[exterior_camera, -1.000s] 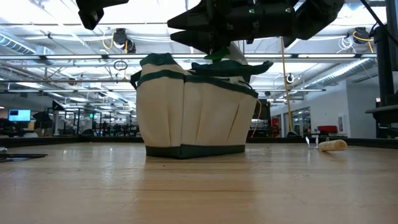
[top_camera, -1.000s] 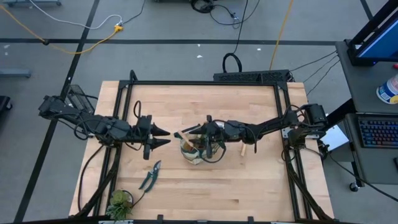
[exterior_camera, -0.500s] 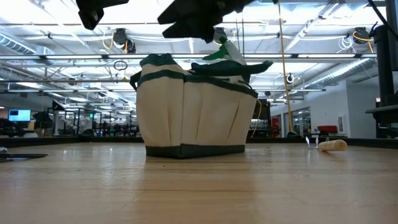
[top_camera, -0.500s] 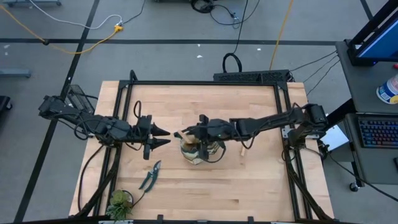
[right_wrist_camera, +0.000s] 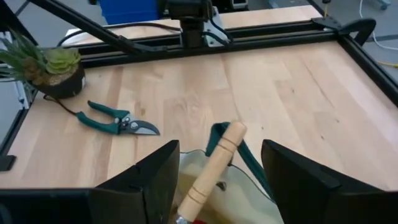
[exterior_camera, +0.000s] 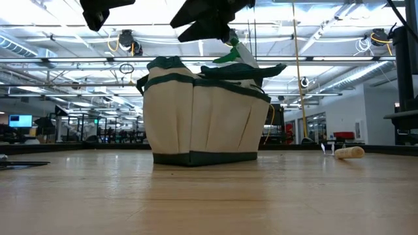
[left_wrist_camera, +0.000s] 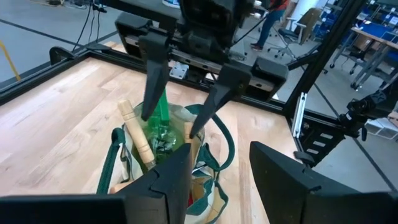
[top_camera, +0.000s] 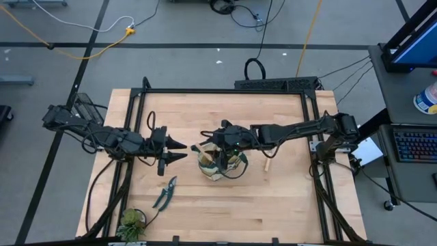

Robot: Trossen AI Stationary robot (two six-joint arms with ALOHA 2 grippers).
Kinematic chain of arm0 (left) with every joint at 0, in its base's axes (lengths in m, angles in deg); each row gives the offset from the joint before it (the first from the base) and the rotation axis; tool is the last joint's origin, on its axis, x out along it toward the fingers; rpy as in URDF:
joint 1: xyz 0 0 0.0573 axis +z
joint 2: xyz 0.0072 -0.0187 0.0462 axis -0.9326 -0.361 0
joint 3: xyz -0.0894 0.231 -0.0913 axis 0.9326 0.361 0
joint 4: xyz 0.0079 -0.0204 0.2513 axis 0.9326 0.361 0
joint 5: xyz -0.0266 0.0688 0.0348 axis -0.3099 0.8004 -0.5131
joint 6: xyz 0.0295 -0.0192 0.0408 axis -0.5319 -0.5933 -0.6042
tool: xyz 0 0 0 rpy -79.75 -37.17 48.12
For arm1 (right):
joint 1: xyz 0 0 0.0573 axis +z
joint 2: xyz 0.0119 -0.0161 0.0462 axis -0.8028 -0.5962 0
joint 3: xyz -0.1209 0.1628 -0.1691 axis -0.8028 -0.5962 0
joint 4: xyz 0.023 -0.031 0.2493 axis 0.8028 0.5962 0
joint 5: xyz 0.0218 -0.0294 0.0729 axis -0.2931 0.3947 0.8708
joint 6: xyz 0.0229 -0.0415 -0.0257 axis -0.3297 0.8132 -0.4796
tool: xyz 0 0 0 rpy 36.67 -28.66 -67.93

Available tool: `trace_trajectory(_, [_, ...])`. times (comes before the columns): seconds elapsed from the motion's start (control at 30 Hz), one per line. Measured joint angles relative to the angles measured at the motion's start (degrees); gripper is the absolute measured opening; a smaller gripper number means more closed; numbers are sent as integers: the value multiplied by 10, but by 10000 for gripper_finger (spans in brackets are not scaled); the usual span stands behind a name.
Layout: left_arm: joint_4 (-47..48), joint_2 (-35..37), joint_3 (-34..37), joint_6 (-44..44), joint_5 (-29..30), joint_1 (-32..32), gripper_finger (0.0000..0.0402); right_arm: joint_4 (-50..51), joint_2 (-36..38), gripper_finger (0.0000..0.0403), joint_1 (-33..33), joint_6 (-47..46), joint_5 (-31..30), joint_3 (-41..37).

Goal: Pick & Place Garden tools in Gardening bag
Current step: Put the top hand rake into the gardening bag

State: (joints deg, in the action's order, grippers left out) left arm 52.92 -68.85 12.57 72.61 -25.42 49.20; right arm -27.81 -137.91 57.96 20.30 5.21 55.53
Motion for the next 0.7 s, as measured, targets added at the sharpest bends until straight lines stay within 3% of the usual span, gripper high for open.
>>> trace_trajectory(0.43, [18,0,0,4,12,0,166,-17,-36,224,-18,-3,57,9])
trace_trajectory(0.7, [55,0,0,38,12,1,166,30,-75,224,-23,1,61,35])
